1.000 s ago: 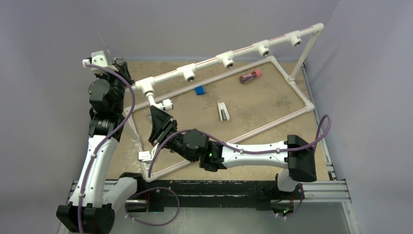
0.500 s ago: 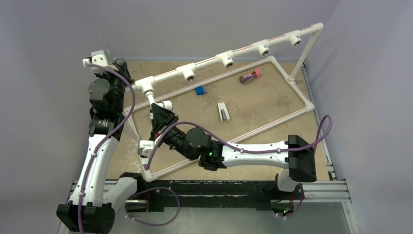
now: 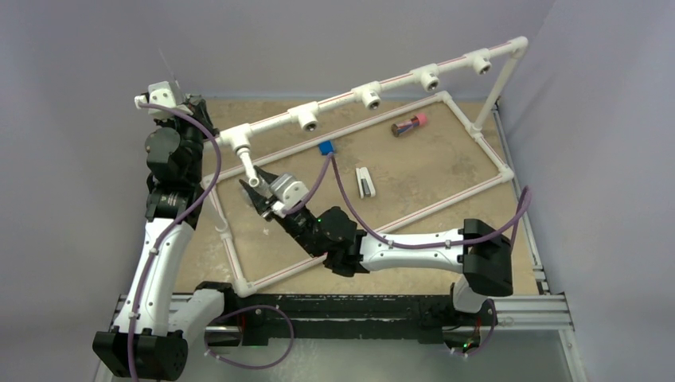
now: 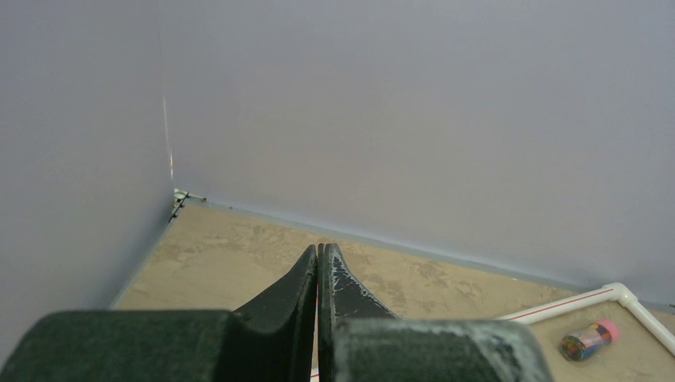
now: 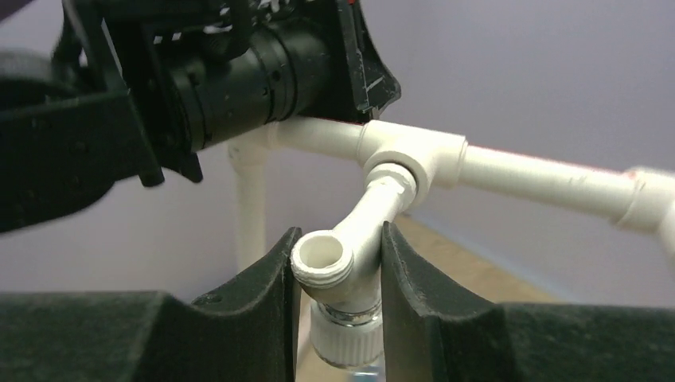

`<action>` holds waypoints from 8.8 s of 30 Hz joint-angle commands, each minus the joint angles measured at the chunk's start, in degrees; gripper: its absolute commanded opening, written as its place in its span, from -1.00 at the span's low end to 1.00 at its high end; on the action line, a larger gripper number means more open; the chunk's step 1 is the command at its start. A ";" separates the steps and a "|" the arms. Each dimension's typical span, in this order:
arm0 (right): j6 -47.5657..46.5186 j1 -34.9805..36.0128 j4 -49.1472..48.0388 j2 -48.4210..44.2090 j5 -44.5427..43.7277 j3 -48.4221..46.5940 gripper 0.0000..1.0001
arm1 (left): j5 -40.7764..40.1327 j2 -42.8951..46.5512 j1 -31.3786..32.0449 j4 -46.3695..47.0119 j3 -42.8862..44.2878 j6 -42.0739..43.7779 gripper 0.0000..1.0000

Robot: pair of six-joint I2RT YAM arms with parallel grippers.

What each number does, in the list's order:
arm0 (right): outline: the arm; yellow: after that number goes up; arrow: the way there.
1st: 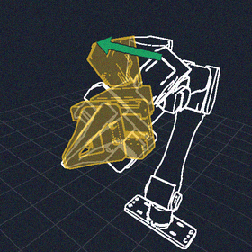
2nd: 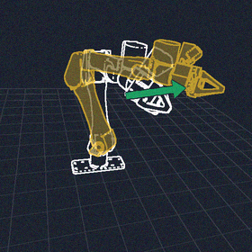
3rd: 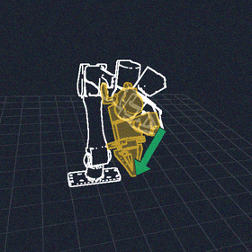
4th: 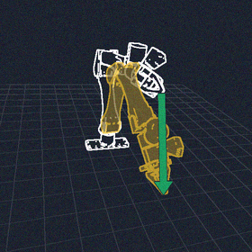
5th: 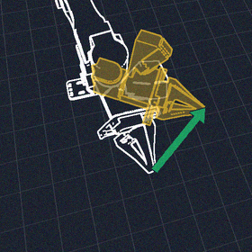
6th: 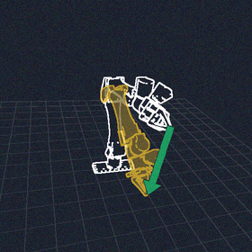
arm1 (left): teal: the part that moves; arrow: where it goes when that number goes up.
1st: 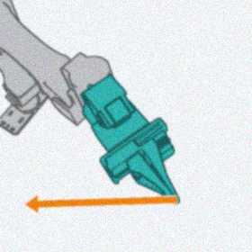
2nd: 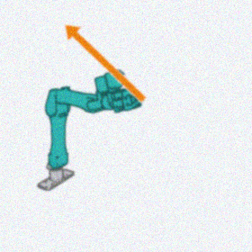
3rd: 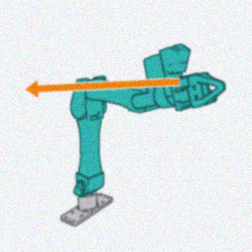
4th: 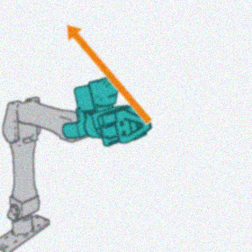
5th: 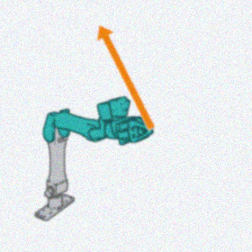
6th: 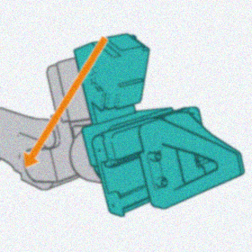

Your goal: Install the water faucets

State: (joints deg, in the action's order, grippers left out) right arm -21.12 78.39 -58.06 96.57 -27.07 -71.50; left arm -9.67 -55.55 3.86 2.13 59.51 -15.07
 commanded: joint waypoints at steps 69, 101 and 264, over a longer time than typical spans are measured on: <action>-35.09 1.89 44.04 -16.96 16.63 -13.83 0.53 | 6.20 -1.67 1.33 -16.53 -4.51 -1.19 -1.00; -80.12 7.38 39.75 2.25 -14.73 -17.14 0.52 | 6.80 -1.05 1.24 -16.63 -4.49 -1.37 -1.00; -35.37 1.59 0.33 2.57 -6.05 -3.66 -1.00 | 7.29 -1.84 1.15 -16.72 -4.31 -1.28 -1.00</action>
State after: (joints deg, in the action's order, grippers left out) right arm -82.70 80.25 -49.89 99.44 -30.41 -74.91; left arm -8.10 -54.92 3.81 1.13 59.44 -15.42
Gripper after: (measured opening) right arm 0.277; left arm 0.002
